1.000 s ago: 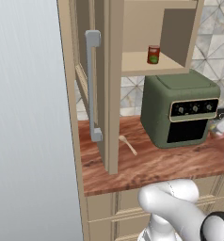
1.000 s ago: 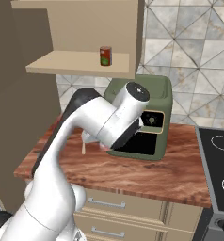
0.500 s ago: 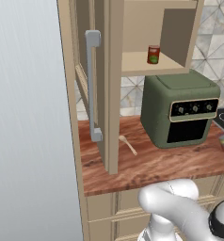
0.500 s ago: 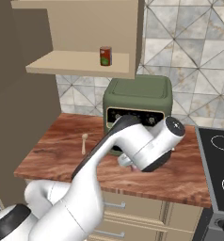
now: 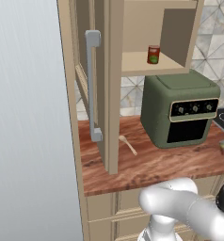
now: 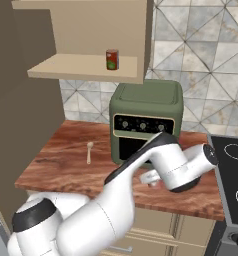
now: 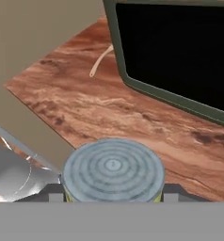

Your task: Restock the canned food cabinet by taking the new fresh canned food from the counter and placing it in the cabinet. Then, take the old canned food from the cabinet and place it on the counter.

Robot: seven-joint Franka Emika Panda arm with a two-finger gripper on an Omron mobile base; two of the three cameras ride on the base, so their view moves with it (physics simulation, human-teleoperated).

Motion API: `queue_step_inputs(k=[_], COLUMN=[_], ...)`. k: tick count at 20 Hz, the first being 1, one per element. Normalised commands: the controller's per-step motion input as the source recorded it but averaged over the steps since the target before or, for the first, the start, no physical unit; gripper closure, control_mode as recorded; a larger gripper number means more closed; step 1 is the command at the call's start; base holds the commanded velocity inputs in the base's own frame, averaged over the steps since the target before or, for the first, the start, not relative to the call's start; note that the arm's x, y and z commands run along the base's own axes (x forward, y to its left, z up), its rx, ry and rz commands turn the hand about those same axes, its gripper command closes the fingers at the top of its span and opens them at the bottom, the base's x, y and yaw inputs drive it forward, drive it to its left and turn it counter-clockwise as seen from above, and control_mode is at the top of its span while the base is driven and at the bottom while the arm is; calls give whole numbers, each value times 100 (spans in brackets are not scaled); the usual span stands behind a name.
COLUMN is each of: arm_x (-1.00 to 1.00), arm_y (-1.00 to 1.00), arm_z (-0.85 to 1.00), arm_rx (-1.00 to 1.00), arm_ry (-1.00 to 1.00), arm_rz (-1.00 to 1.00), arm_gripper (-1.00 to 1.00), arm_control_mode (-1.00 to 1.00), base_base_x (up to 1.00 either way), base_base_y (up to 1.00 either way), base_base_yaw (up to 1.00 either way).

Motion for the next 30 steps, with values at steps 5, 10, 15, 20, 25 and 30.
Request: queue_step_inputs(k=[5, 10, 15, 20, 25, 30], arm_x=[6, 33, 38, 22, 33, 40], arm_y=[15, 24, 11, 9, 7, 5], arm_z=[-18, -16, -21, -40, -32, -3], arm_rx=[20, 2, -2, -9, -8, -1], arm_ry=[-5, -29, -28, -13, -2, 0], arm_rz=[0, 0, 0, -2, -3, -7], arm_gripper=[100, 100, 100, -100, -100, -100], arm_control_mode=[-100, -100, -100, -100, -100, -100], base_base_x=[0, 0, 0, 0, 0, 0], base_base_y=[0, 0, 0, 0, 0, 0], base_base_yaw=[0, 0, 0, 0, 0, 0])
